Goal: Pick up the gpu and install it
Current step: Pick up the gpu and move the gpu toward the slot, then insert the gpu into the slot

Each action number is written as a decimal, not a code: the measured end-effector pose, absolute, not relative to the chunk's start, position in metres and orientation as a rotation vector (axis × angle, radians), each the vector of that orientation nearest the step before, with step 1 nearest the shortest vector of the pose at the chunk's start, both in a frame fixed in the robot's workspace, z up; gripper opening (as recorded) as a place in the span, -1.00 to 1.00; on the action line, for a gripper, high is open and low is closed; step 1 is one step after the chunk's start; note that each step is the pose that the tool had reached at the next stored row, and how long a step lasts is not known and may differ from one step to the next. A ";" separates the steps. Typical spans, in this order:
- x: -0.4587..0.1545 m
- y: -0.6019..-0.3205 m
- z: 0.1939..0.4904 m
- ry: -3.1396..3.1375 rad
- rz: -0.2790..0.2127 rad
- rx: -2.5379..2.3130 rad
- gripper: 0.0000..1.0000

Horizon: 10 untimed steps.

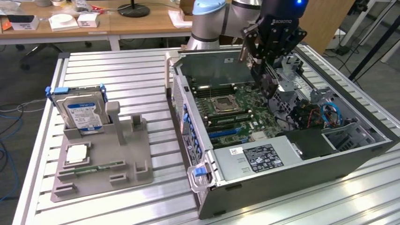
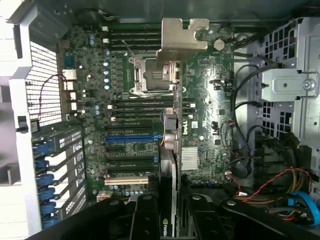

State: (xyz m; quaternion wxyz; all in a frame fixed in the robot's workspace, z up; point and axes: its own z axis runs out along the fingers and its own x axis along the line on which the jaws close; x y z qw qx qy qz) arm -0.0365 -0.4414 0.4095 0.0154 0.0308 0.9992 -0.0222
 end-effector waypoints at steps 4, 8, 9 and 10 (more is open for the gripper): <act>-0.036 -0.441 0.409 3.109 -0.069 0.096 -0.48; -0.036 -0.441 0.410 3.109 -0.069 0.096 -0.48; -0.036 -0.441 0.410 3.109 -0.069 0.096 -0.48; -0.036 -0.441 0.410 3.109 -0.069 0.096 -0.48</act>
